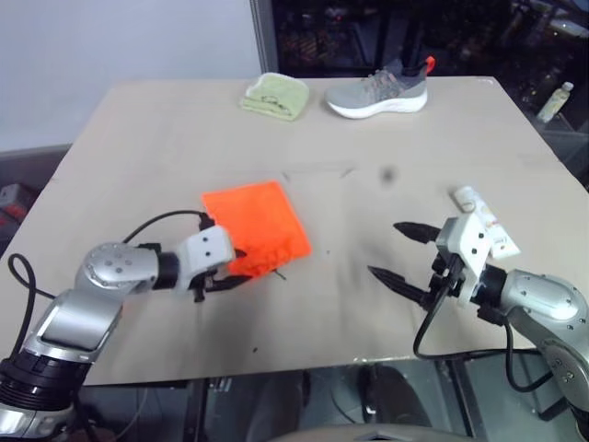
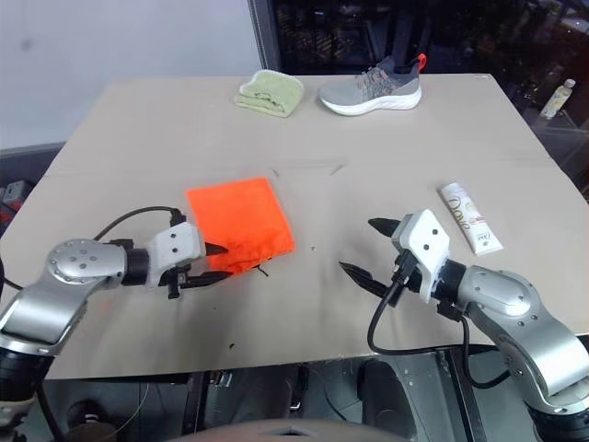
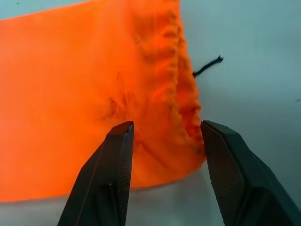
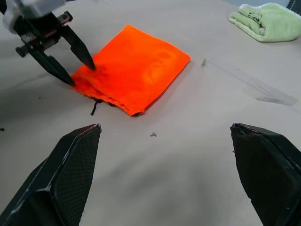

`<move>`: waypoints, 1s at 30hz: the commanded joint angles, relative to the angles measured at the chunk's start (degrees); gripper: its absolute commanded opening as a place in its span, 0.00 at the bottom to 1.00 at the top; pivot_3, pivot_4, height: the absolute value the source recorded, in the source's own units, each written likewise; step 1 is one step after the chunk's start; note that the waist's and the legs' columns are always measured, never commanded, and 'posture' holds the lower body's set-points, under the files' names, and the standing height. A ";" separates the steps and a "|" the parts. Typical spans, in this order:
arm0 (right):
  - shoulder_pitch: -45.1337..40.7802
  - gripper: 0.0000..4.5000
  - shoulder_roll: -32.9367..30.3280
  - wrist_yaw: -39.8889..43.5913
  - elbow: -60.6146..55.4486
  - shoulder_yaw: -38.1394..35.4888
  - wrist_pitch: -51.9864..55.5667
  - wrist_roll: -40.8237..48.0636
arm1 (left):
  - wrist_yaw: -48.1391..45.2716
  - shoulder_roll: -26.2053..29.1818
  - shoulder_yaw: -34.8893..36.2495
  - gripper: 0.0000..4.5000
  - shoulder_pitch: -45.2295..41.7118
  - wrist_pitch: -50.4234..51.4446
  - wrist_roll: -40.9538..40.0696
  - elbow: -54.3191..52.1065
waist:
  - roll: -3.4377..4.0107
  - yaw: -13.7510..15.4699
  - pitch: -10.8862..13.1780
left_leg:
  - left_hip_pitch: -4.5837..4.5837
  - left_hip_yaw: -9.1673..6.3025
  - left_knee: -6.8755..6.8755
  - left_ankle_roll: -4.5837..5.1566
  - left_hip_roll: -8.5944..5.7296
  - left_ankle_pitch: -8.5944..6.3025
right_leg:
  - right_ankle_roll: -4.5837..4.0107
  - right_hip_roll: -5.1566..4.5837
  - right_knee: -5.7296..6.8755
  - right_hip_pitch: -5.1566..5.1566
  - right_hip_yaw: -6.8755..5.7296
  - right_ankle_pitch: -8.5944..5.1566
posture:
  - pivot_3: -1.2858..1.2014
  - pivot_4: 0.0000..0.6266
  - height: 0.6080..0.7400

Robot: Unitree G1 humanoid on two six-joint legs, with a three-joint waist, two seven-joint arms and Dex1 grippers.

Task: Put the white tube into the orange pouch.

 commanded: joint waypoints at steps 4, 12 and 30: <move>-0.16 1.00 -0.58 -0.75 -2.21 -0.86 -1.00 -0.28 | 1.67 -2.49 -0.51 0.23 -2.30 -0.51 1.05 1.05 | 0.00 -0.10 0.00 | 0.00 0.00 0.00 0.00 0.00 0.00 | 0.03 0.01 0.00 0.00 -0.01 0.02 | 0.52 0.24 1.00; 1.04 1.00 -0.57 -1.44 -2.39 -0.39 -1.24 -1.53 | -5.31 -2.51 5.89 0.01 -1.78 6.45 -10.52 4.05 | 0.00 -0.19 0.00 | 0.00 -0.03 0.00 0.00 0.01 0.00 | 0.04 0.03 0.01 0.00 -0.03 0.02 | 0.52 0.24 1.00; 1.30 1.00 -3.04 -14.70 7.26 -5.35 2.07 -18.08 | -1.75 -5.60 15.00 0.01 -14.24 33.74 -33.00 5.22 | -0.04 -0.07 -0.02 | -0.01 -0.05 0.17 0.00 -0.02 0.00 | 0.05 0.03 0.12 0.03 -0.06 0.01 | 0.52 0.24 1.00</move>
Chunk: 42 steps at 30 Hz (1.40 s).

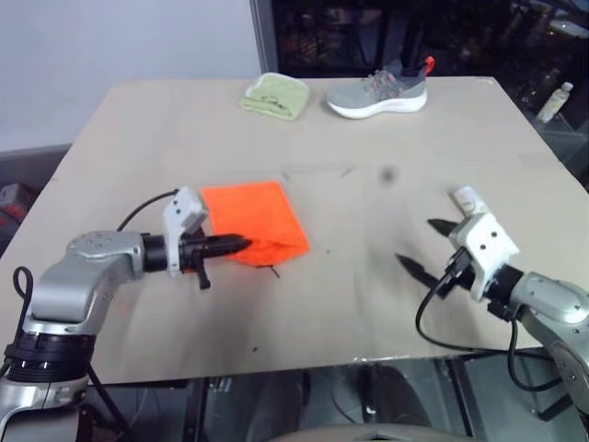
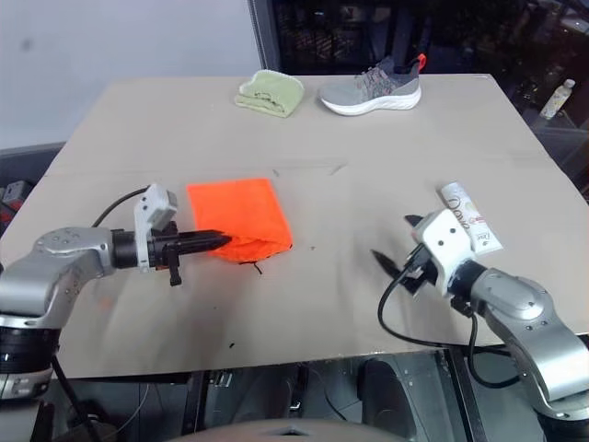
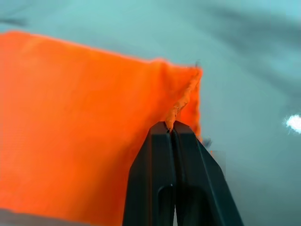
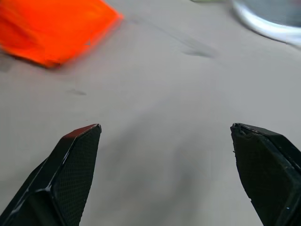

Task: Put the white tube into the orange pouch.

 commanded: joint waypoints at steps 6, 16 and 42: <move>-7.61 1.00 1.04 -6.83 9.23 -3.90 10.65 -4.11 | 7.16 -2.19 3.14 0.01 -10.69 16.02 -12.37 -4.46 | -0.01 -0.49 0.00 | 0.02 0.04 -0.01 0.00 -0.01 0.00 | 0.00 0.02 0.07 -0.01 0.05 0.01 | 0.52 0.24 1.00; -18.47 1.00 3.50 -14.53 26.83 -1.05 16.27 -11.74 | 16.71 -6.83 4.73 0.01 -11.95 20.98 -16.54 -9.40 | 0.00 -0.24 0.00 | 0.03 0.13 0.04 0.00 -0.06 0.01 | -0.02 0.01 0.14 -0.02 0.17 0.02 | 0.52 0.24 1.00; -19.83 0.19 0.13 -2.69 16.68 -2.18 17.19 -6.80 | 23.82 -9.55 6.02 0.00 -11.70 20.62 -20.24 -9.46 | 0.04 -0.29 0.02 | 0.03 0.15 0.01 0.00 -0.08 0.01 | -0.02 0.02 0.13 -0.03 0.20 0.02 | 0.52 0.24 1.00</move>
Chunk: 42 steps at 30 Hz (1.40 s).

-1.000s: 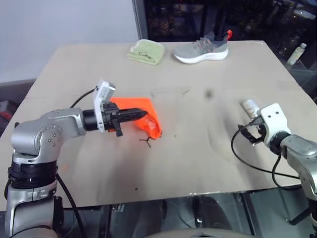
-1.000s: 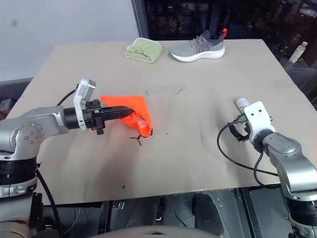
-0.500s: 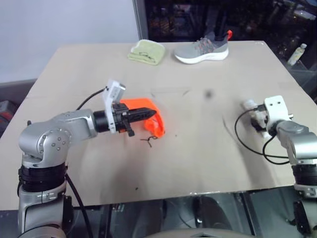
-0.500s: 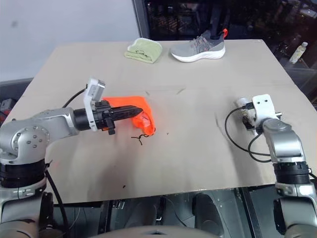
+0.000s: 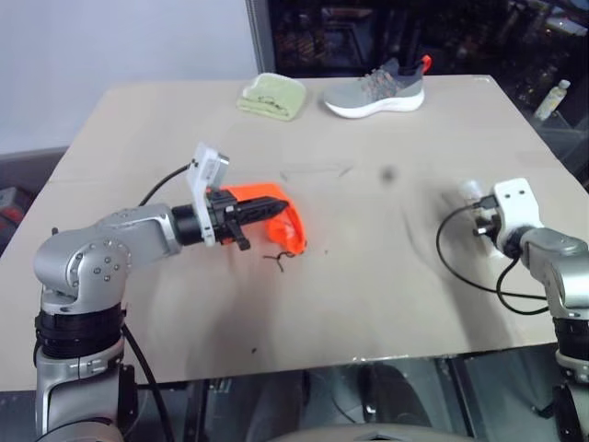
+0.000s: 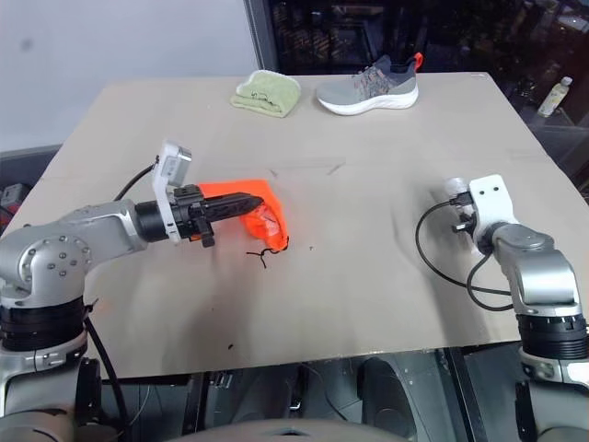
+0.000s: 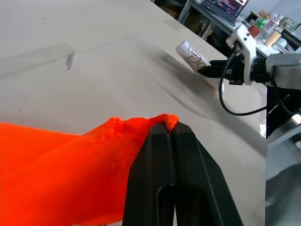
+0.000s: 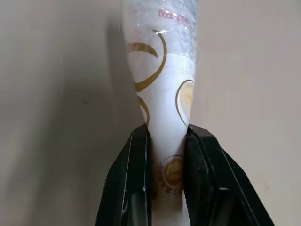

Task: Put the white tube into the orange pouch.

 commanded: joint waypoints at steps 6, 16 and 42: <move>1.23 0.19 -2.31 13.61 -26.51 11.42 -0.91 10.53 | -1.05 1.53 1.56 0.00 -0.87 -0.80 -1.15 -0.15 | 0.00 -0.35 0.00 | 0.00 -0.06 -0.05 0.00 0.07 0.00 | 0.01 0.02 -0.06 -0.01 -0.03 0.00 | 0.52 0.24 1.00; -7.96 0.19 2.22 18.52 -20.18 25.23 -5.45 10.21 | -5.45 7.56 1.92 0.00 0.30 -0.82 -0.99 0.57 | -0.05 0.16 0.02 | -0.04 -0.15 0.00 -0.01 0.01 0.00 | -0.01 -0.01 -0.11 -0.01 -0.11 -0.01 | 0.52 0.24 1.00; -18.85 0.19 12.01 22.22 -2.47 29.89 -4.23 7.31 | -13.87 13.82 0.77 0.00 6.80 -1.18 -2.44 -4.75 | -0.01 -0.05 0.05 | -0.04 -0.14 -0.29 -0.06 0.01 0.02 | -0.02 -0.02 -0.15 -0.13 -0.09 0.00 | 0.52 0.24 1.00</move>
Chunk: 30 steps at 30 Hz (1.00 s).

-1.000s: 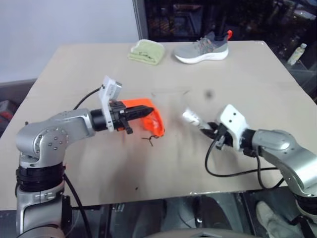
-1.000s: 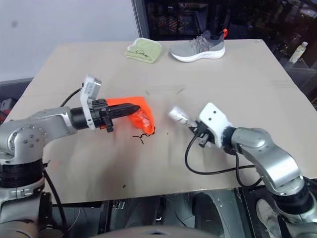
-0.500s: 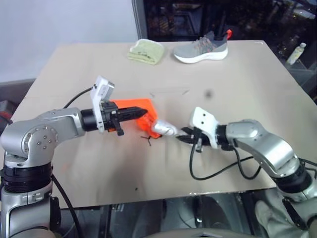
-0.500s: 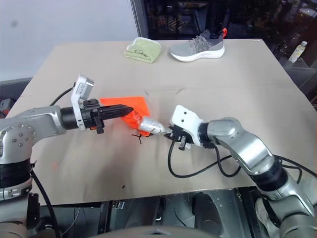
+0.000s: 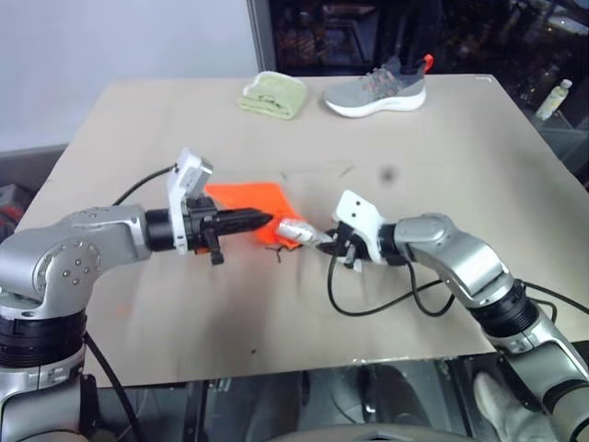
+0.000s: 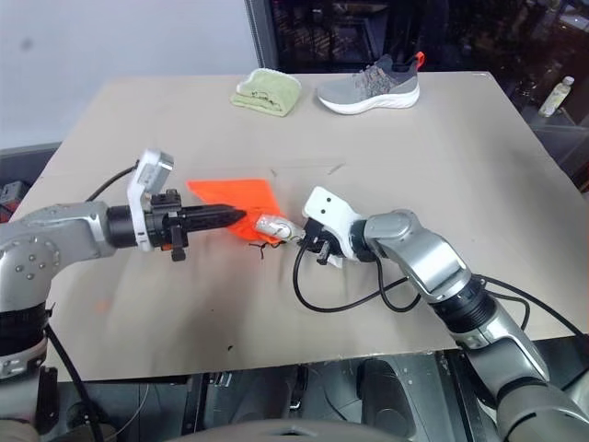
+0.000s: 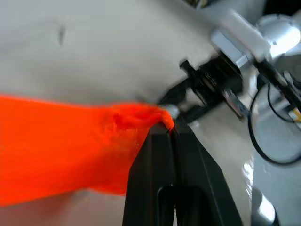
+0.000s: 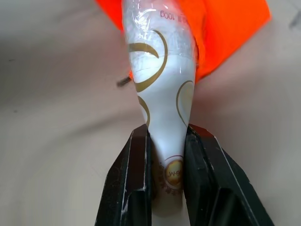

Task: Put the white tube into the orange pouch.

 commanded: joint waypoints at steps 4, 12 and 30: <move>-2.05 0.19 -0.53 0.76 -1.89 -3.53 2.37 1.61 | -2.89 2.08 0.41 0.00 0.39 -0.77 -1.04 -2.22 | 0.00 0.09 0.00 | 0.00 -0.02 0.00 0.00 0.00 0.00 | 0.00 0.00 0.00 0.00 -0.01 0.00 | 0.52 0.24 1.00; -11.41 0.19 3.49 4.89 4.51 8.31 -3.85 -5.02 | 0.85 -2.82 -6.05 0.00 -4.80 -5.06 5.22 -0.33 | 0.01 -0.17 0.01 | 0.05 0.01 0.01 -0.02 0.00 0.02 | 0.00 0.03 0.02 0.02 -0.02 0.00 | 0.52 0.24 1.00; -18.13 0.19 2.40 17.07 13.15 13.28 -15.88 -13.88 | 5.23 -4.18 -5.67 0.00 -0.77 -6.04 8.27 -3.73 | 0.01 -1.34 0.01 | 0.01 -0.09 -0.12 -0.08 -0.05 0.03 | -0.01 0.01 0.11 -0.11 -0.03 0.01 | 0.52 0.24 1.00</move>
